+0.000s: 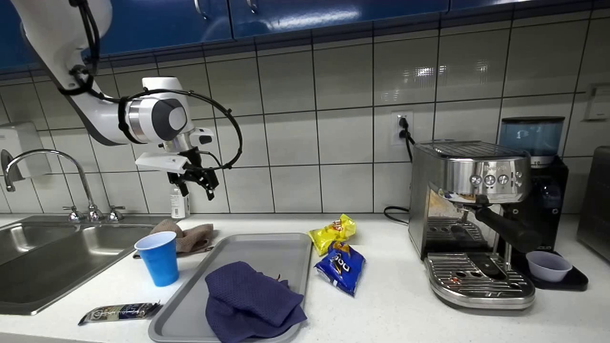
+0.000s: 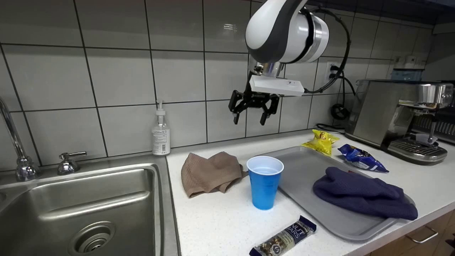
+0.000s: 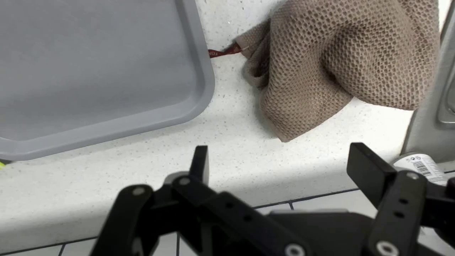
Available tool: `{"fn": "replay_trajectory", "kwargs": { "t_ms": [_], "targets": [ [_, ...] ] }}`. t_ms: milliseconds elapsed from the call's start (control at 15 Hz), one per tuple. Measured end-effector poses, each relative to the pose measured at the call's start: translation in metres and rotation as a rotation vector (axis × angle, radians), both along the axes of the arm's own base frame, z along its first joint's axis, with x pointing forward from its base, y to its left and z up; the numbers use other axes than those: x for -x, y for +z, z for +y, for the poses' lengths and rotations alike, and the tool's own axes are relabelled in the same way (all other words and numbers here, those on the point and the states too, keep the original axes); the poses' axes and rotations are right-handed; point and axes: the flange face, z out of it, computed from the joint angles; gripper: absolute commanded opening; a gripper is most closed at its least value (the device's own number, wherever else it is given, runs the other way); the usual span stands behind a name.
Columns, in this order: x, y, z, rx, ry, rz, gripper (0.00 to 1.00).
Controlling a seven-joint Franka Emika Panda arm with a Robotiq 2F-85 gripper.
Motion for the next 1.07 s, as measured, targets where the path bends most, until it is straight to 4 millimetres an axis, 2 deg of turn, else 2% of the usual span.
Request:
{"fn": "replay_trajectory", "kwargs": {
  "t_ms": [800,1067],
  "targets": [
    [0.002,-0.003,0.001,0.002,0.013,0.003,1.00],
    [0.011,0.001,0.001,-0.008,0.077,0.004,1.00]
  ]
}}
